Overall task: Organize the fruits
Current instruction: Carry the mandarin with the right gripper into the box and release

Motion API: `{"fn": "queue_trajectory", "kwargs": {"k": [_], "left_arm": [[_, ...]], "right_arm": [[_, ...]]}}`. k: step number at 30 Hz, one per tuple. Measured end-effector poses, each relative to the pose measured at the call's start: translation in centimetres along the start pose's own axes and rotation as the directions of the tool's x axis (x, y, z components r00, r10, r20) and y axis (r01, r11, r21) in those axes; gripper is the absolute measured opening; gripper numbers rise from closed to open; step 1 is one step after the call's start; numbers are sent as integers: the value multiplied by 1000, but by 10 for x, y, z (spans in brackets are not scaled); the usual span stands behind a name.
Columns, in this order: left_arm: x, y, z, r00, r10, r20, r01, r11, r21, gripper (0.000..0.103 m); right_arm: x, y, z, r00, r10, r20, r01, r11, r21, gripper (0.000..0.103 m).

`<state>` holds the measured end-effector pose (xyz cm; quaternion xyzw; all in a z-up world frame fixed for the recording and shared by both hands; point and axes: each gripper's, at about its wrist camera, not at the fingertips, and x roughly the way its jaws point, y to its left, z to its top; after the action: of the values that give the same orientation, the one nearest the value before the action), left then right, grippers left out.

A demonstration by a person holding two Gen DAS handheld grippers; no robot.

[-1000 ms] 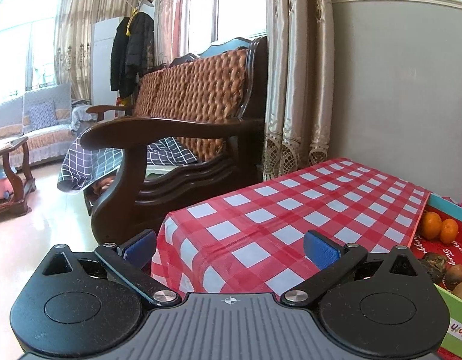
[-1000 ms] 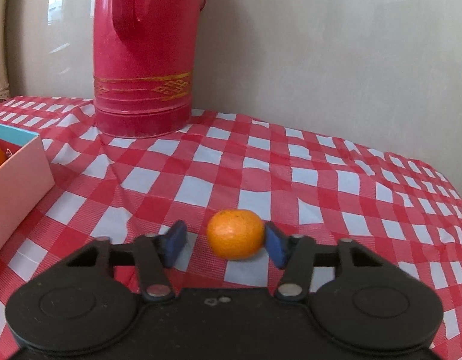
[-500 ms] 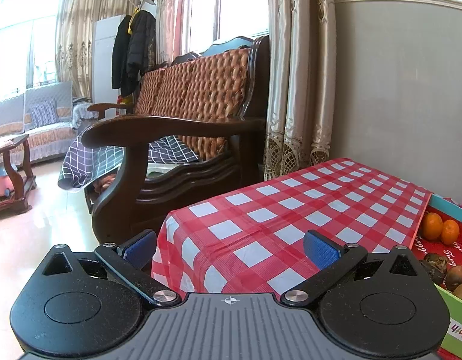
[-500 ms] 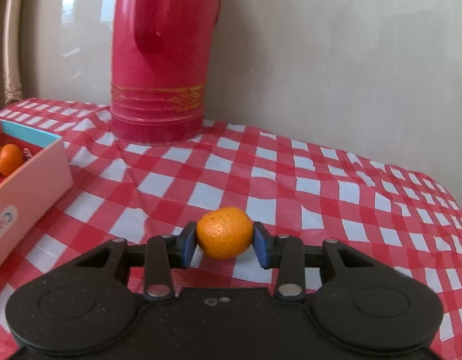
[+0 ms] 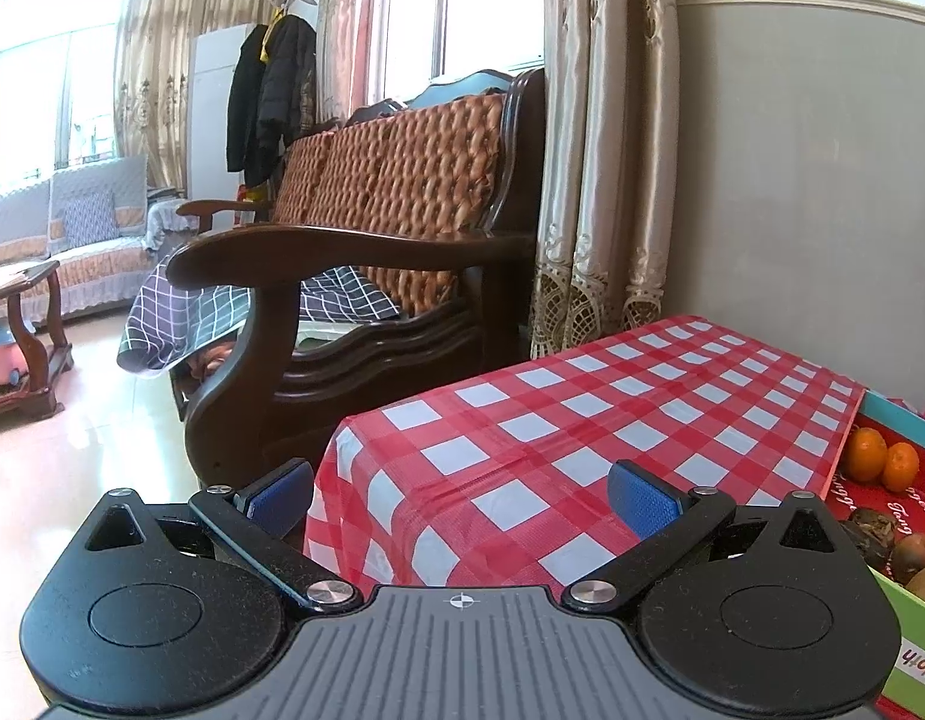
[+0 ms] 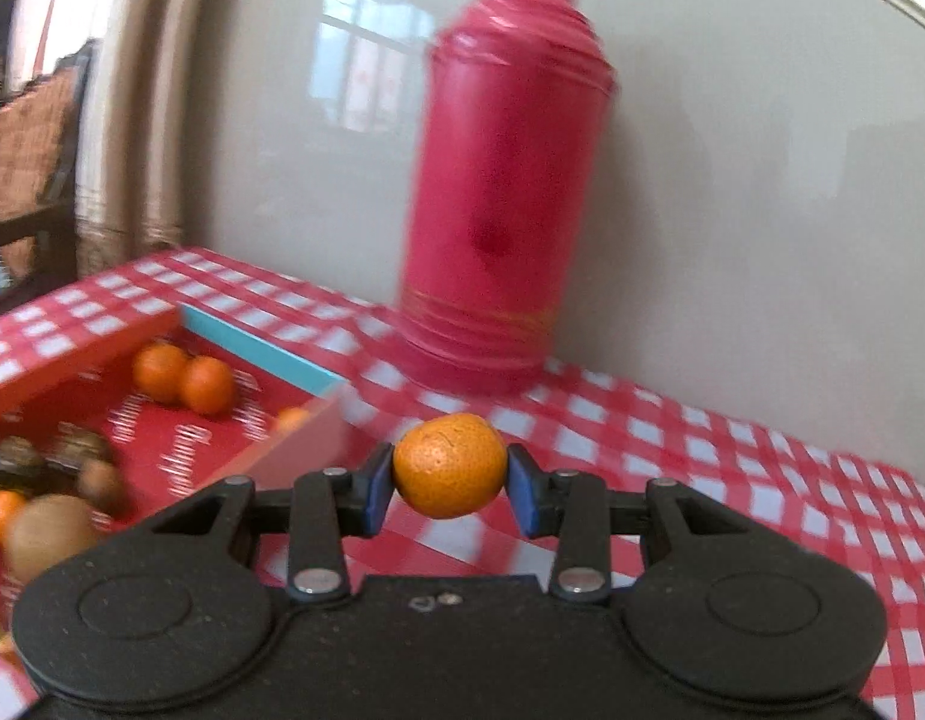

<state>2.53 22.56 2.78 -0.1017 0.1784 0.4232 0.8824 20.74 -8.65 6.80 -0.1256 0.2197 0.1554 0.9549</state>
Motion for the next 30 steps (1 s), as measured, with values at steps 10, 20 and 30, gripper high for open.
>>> {"fn": "queue_trajectory", "kwargs": {"k": [10, 20, 30], "left_arm": [[1, 4, 0, 1000, 4, -1, -4, 1000, 1, 103], [1, 7, -1, 1000, 4, -2, -4, 1000, -1, 103], [-3, -1, -1, 999, -46, -8, 47, 999, 25, 103]], "right_arm": [[-9, 67, 10, 980, 201, -6, -201, 976, -85, 31], [7, 101, 3, 971, 223, -89, -230, 970, -80, 45], [-22, 94, 11, 986, 168, -5, -168, 982, -86, 79]]}}
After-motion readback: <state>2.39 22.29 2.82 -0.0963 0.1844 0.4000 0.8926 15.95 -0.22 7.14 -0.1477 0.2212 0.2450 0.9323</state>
